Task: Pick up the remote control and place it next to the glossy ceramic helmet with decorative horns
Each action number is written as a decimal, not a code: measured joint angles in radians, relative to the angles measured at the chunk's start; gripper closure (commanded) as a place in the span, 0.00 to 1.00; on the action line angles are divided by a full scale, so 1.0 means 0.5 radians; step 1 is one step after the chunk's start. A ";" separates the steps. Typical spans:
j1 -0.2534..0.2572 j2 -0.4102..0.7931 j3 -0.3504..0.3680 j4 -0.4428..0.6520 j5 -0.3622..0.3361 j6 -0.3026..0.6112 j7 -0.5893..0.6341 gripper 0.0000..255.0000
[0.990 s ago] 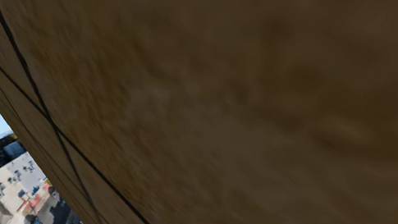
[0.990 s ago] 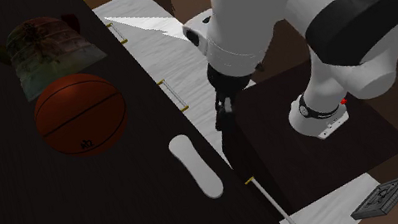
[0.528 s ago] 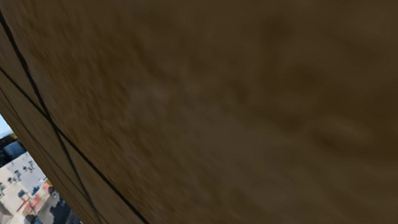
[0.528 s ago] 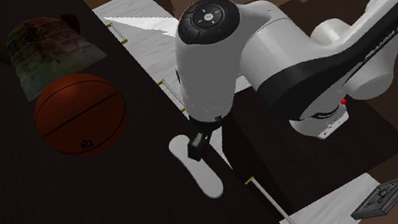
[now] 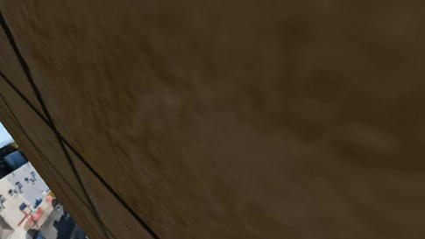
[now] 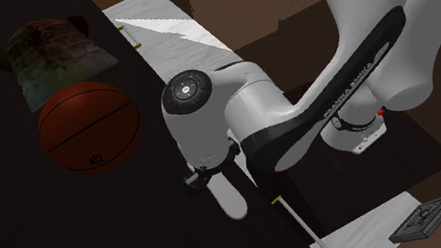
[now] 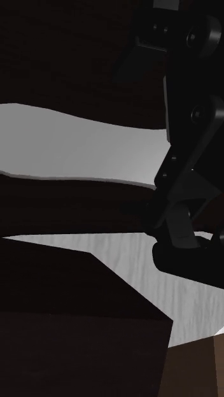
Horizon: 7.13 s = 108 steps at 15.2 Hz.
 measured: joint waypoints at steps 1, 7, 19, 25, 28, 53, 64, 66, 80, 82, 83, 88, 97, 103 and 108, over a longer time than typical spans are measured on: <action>-0.005 0.026 0.001 -0.003 -0.004 0.025 0.029 0.00; -0.015 0.145 0.006 -0.066 -0.047 0.200 0.081 0.00; -0.016 0.156 0.006 -0.077 -0.052 0.222 0.086 1.00; -0.016 0.156 0.006 -0.077 -0.052 0.222 0.086 1.00; -0.014 0.114 0.004 -0.060 -0.033 0.165 0.072 1.00; -0.009 -0.197 -0.042 0.339 0.061 -0.531 -0.010 1.00; -0.015 -0.239 -0.061 0.591 0.064 -0.824 -0.021 1.00; -0.015 -0.247 -0.063 0.634 0.065 -0.875 -0.019 1.00; -0.028 -0.208 -0.077 1.055 0.047 -1.258 -0.018 1.00; -0.029 -0.198 -0.077 1.118 0.044 -1.311 -0.015 1.00; -0.029 -0.189 -0.076 1.155 0.041 -1.340 -0.011 1.00; -0.089 -0.138 -0.161 1.231 0.008 -1.371 -0.149 1.00; -0.254 0.076 -0.375 1.463 -0.071 -1.395 -0.520 1.00; -0.373 0.329 -0.503 1.763 -0.109 -1.439 -0.768 1.00; -0.472 0.569 -0.589 2.076 -0.120 -1.510 -0.958 1.00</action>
